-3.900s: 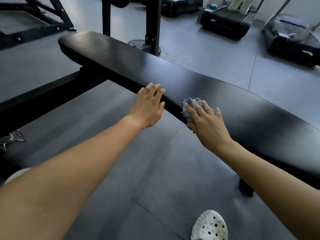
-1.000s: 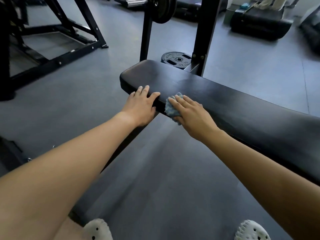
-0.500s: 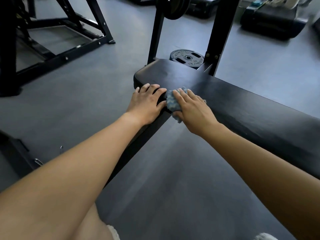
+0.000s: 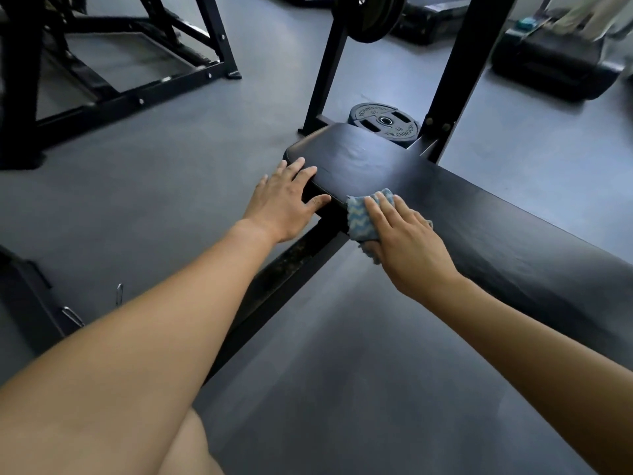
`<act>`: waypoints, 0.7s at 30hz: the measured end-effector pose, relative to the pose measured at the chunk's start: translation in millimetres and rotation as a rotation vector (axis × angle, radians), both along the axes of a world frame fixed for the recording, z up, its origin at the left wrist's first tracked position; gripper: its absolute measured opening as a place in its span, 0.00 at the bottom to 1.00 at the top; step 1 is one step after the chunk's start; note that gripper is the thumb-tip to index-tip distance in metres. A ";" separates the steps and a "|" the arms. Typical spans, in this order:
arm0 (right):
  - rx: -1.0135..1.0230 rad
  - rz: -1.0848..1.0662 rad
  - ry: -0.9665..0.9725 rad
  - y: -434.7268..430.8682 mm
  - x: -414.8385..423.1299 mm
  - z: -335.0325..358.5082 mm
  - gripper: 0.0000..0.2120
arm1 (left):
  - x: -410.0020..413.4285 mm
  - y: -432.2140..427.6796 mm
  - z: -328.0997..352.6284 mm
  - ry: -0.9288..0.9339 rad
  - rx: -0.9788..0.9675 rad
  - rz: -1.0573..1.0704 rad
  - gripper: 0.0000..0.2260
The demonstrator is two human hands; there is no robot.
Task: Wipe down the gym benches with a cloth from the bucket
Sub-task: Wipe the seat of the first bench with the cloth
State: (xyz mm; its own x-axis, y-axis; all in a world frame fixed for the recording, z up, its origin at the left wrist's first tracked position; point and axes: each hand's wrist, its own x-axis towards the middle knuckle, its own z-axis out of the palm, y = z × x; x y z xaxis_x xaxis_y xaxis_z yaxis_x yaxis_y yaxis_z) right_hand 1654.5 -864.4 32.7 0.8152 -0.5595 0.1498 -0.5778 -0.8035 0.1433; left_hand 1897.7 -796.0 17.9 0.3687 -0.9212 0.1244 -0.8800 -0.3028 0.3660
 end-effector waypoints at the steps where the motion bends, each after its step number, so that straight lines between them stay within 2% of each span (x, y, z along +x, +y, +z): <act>1: 0.012 0.001 0.001 -2.8 11.6 1.4 0.33 | 2.3 -1.3 -0.8 0.008 -0.001 0.002 0.31; 6: 0.041 0.015 -0.001 -16.1 79.0 3.1 0.34 | 12.1 -5.0 -3.9 0.062 -0.028 0.051 0.24; 9: 0.061 0.059 -0.012 -21.3 99.7 4.5 0.33 | 14.2 -5.8 -7.8 0.047 -0.054 0.035 0.24; 15: 0.007 0.188 0.060 -13.3 53.2 5.0 0.34 | 17.9 -3.9 -8.2 0.074 -0.070 0.018 0.24; 18: -0.036 0.188 0.126 -9.5 33.8 0.2 0.36 | 17.2 -3.7 -8.9 0.105 -0.086 0.022 0.24; 21: -0.026 0.154 0.096 -9.2 43.4 -0.2 0.37 | 16.1 -5.9 -11.5 0.146 -0.119 0.028 0.24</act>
